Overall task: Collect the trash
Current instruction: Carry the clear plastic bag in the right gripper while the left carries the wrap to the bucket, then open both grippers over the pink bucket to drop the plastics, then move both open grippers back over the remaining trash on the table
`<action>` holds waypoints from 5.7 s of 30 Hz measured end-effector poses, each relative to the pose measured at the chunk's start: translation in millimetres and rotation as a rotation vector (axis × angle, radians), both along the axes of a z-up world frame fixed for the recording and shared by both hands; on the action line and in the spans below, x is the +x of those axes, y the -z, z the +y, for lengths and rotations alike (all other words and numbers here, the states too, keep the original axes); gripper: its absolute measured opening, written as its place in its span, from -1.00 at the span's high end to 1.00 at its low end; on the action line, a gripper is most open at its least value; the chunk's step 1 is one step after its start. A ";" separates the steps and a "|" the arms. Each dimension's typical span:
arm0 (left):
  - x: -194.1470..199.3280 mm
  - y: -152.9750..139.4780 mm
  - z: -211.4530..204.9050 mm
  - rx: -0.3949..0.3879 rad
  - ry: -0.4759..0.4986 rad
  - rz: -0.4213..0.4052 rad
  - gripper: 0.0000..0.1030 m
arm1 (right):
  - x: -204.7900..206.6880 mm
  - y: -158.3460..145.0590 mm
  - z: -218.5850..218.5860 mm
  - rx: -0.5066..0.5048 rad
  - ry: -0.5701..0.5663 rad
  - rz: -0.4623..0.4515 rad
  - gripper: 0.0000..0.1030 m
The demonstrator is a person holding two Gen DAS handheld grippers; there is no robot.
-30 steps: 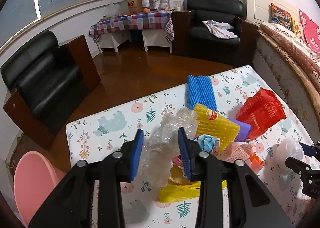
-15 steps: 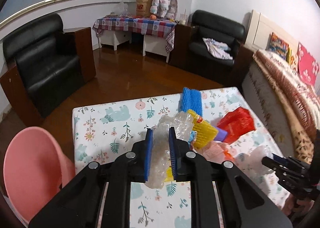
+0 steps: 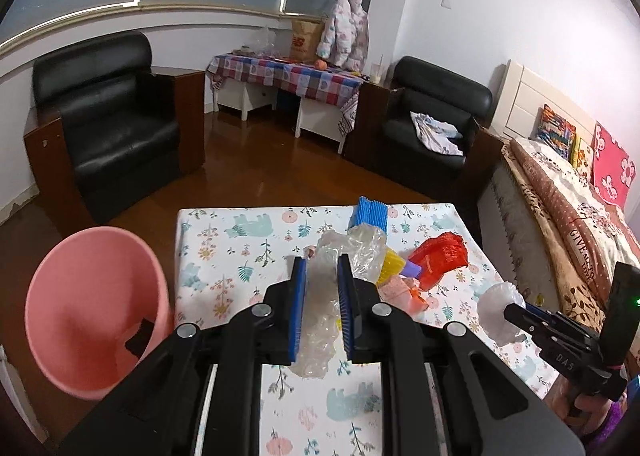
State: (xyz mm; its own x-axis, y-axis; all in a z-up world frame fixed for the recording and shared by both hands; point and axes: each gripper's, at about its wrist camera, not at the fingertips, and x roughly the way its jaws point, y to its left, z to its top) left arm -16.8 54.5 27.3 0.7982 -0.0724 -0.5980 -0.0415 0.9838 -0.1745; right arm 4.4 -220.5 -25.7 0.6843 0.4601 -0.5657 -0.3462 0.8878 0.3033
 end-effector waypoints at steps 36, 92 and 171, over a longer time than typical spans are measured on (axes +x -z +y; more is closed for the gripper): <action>-78.2 -23.0 -10.7 -0.005 -0.103 -0.074 0.70 | -65.8 -75.2 54.0 0.046 -0.253 -0.181 0.64; -75.3 40.9 183.7 0.006 -0.507 0.090 0.70 | 21.2 -2.3 356.2 -0.043 -0.669 0.060 0.61; 79.8 131.8 -16.4 -0.013 0.128 0.287 0.68 | 93.5 49.8 91.0 -0.072 -0.164 0.140 0.10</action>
